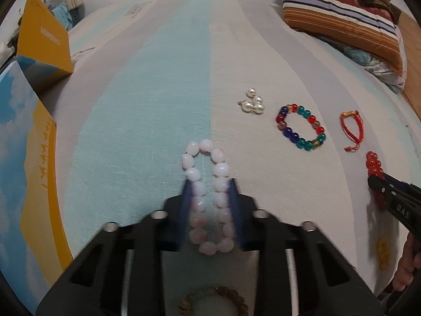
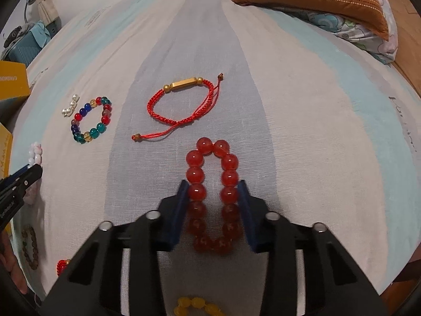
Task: Organize jewelry
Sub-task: 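Grasp the white bead bracelet with the left tool while the right tool grasps the red bead bracelet, then carry both held bracelets over to the open white box, then open both tools to drop the bracelets into the box, then move both tools back over the remaining bracelets on the bed, then grasp the wooden-and-green bead bracelet with the left tool while the right tool grasps the yellow bead bracelet, then carry both held bracelets over to the open white box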
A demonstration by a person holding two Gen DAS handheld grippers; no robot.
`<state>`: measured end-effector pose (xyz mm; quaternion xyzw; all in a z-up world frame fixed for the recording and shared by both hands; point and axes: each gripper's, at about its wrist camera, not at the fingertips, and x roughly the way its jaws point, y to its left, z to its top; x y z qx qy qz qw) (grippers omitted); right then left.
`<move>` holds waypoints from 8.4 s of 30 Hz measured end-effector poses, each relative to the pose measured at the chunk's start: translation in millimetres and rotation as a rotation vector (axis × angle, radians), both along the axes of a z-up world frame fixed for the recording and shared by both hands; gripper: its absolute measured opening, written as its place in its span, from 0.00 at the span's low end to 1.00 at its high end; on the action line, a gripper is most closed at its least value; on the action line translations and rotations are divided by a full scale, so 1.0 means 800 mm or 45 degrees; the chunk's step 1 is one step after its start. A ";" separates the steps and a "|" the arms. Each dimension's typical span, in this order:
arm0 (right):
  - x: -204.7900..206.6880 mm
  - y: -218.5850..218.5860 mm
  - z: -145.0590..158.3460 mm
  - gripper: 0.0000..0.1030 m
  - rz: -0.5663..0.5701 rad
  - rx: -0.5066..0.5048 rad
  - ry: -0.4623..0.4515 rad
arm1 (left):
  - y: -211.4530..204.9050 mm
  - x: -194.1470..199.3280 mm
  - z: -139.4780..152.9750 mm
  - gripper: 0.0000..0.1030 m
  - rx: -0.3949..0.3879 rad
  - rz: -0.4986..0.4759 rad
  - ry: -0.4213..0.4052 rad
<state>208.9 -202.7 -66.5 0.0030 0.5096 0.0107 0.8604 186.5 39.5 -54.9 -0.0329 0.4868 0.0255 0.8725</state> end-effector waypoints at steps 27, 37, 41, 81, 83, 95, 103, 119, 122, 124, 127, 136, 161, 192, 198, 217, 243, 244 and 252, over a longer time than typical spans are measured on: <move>-0.015 -0.005 0.038 0.12 0.031 0.049 -0.131 | -0.008 -0.018 0.029 0.19 -0.039 -0.043 -0.079; -0.025 -0.004 0.066 0.12 0.030 0.071 -0.169 | -0.009 -0.025 0.052 0.19 -0.047 -0.051 -0.097; -0.030 -0.007 0.082 0.12 0.018 0.086 -0.182 | -0.011 -0.030 0.071 0.19 -0.047 -0.059 -0.113; -0.075 0.231 0.231 0.12 0.331 0.078 -0.339 | 0.158 -0.122 0.212 0.19 0.060 0.195 -0.250; -0.082 0.262 0.235 0.12 0.375 0.086 -0.345 | 0.182 -0.133 0.212 0.19 0.068 0.234 -0.245; -0.125 0.418 0.244 0.12 0.615 0.114 -0.355 | 0.309 -0.202 0.209 0.19 0.096 0.446 -0.223; -0.151 0.494 0.221 0.12 0.737 0.096 -0.315 | 0.369 -0.232 0.187 0.19 0.095 0.542 -0.169; -0.143 0.562 0.126 0.12 0.779 0.042 -0.089 | 0.412 -0.230 0.111 0.19 0.080 0.592 0.007; -0.141 0.564 0.118 0.12 0.779 0.031 -0.068 | 0.412 -0.229 0.105 0.19 0.080 0.595 0.024; -0.139 0.564 0.115 0.13 0.776 0.027 -0.057 | 0.413 -0.228 0.102 0.19 0.078 0.597 0.032; -0.139 0.563 0.115 0.13 0.775 0.031 -0.054 | 0.414 -0.227 0.101 0.22 0.077 0.596 0.040; -0.150 0.545 0.158 0.50 0.755 0.060 -0.150 | 0.408 -0.237 0.124 0.53 0.092 0.624 -0.015; -0.183 0.284 0.258 0.93 0.458 0.074 -0.463 | 0.203 -0.244 0.217 0.94 0.163 0.346 -0.369; -0.149 0.004 0.048 0.93 0.073 0.012 -0.143 | -0.022 -0.130 0.020 0.94 0.025 0.002 -0.116; -0.142 0.000 0.016 0.92 0.072 0.006 -0.091 | -0.017 -0.118 -0.007 0.94 0.021 0.010 -0.078; -0.149 0.009 -0.003 0.18 0.149 -0.001 -0.060 | -0.018 -0.129 -0.016 0.33 0.063 -0.016 -0.085; -0.159 -0.001 0.042 0.09 0.088 0.093 -0.178 | -0.015 -0.140 0.019 0.09 0.002 -0.025 -0.101; -0.159 0.000 0.045 0.09 0.087 0.094 -0.182 | -0.015 -0.141 0.023 0.09 -0.003 -0.028 -0.102; -0.155 0.004 0.080 0.09 0.083 0.096 -0.226 | -0.012 -0.140 0.055 0.09 -0.005 -0.035 -0.121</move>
